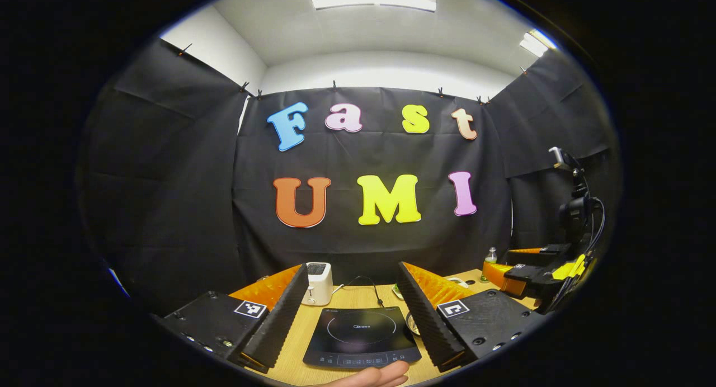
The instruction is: First push the handle of the pot to place it horizontally, then grasp the pot with both hands and set it on the induction cooktop.
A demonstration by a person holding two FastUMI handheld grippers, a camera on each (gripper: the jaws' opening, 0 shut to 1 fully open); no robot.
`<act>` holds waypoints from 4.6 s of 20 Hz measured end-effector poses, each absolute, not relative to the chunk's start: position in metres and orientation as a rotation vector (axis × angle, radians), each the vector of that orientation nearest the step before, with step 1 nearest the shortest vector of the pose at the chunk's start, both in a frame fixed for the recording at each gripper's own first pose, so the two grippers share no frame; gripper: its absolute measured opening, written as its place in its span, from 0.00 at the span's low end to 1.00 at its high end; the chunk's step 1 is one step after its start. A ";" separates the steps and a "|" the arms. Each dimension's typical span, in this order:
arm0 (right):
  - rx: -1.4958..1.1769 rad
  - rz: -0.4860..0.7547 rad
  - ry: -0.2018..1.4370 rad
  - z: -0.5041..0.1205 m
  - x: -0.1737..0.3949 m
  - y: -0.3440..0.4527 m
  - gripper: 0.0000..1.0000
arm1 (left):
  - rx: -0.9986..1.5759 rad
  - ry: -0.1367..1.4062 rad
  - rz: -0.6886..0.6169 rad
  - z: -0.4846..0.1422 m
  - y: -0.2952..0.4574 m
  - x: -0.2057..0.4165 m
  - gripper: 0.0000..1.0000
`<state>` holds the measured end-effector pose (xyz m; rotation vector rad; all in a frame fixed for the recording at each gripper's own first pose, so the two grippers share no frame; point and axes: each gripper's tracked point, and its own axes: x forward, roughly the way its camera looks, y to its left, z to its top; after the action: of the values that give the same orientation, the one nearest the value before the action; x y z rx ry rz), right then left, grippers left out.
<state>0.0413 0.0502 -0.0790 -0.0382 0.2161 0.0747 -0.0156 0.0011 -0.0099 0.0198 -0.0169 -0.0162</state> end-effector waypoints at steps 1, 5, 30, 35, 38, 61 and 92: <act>-0.039 0.075 0.249 -0.090 0.043 0.052 0.77 | 0.023 -0.018 -0.016 -0.013 0.002 -0.016 0.95; -0.018 0.125 0.412 -0.139 0.047 0.075 0.49 | 0.018 -0.025 -0.010 -0.016 0.007 -0.018 0.95; 0.067 0.228 0.992 -0.349 0.031 0.097 0.04 | 0.008 0.006 -0.012 -0.044 0.013 -0.018 0.95; 0.035 0.230 0.995 -0.352 0.027 0.084 0.00 | -0.012 0.000 -0.024 -0.047 0.007 -0.020 0.95; 0.016 0.228 0.987 -0.353 0.025 0.078 0.04 | 0.001 -0.005 -0.029 -0.047 0.003 -0.020 0.95; -0.128 0.183 1.026 -0.372 0.004 -0.011 0.00 | 0.015 0.003 -0.078 -0.053 -0.023 -0.026 0.95; -0.170 -0.086 0.881 -0.378 0.092 -0.175 0.04 | -0.010 0.087 -0.123 -0.084 -0.063 -0.010 0.95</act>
<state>0.0920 -0.1746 -0.3785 -0.1704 0.8810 -0.0856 -0.0099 -0.0633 -0.0844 -0.0100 0.0872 -0.1227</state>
